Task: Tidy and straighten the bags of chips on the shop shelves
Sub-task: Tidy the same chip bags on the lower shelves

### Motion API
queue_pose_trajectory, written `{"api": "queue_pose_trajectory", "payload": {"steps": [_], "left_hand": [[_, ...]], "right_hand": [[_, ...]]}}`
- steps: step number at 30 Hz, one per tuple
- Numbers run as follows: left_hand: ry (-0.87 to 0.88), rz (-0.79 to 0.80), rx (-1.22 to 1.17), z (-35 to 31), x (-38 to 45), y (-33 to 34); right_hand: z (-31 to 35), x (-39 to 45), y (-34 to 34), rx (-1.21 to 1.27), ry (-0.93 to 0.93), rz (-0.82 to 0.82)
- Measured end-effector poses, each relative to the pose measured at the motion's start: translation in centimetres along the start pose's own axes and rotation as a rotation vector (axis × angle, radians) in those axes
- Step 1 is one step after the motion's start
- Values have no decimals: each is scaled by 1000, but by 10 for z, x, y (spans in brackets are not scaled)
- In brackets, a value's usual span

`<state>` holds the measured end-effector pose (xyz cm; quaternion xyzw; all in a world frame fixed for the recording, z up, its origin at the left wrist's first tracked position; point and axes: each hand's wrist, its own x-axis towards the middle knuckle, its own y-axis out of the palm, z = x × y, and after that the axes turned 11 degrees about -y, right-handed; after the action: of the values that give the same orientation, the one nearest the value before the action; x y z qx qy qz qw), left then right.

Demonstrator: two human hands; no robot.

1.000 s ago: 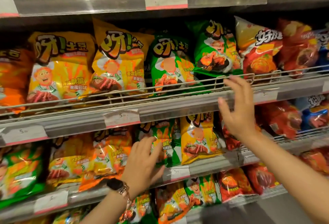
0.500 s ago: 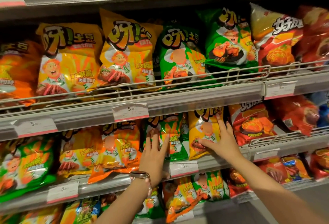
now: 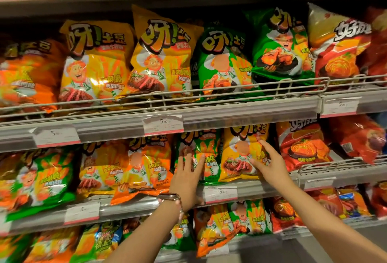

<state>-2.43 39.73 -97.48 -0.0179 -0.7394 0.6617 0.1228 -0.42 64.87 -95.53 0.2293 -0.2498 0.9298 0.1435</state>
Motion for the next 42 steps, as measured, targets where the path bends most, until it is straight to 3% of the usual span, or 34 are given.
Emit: {"api": "queue_pose_trajectory", "payload": {"steps": [5,8,10,13,17,19,23,26,34,42], "left_hand": [[7,38,7,-1,-2,-7],[13,74,-164,3,-5,-18],[17,-35,-304,11,-12,-27],[-39,-279,-332,32,-28,-38],[-304,-489,-365,63,-43,-43],[-445,-478,-371,75,-47,-42],[-553,-280,-412,89,-47,-37],[-557,-234,-425,92,-43,-34],[-428,-367,-727,106,-54,-41],[-356,-421,-781,123,-103,-62]], "right_hand": [[18,4,-8,75,-85,-54],[29,0,-10,85,-136,6],[34,-6,-6,94,-186,30],[38,-17,4,103,-236,30],[43,-25,22,96,-267,26],[45,-29,31,79,-269,-17],[50,-40,42,59,-265,-91],[55,-47,45,41,-280,-117],[66,-62,55,-52,-340,-43],[83,-57,70,-191,-352,-53]]}}
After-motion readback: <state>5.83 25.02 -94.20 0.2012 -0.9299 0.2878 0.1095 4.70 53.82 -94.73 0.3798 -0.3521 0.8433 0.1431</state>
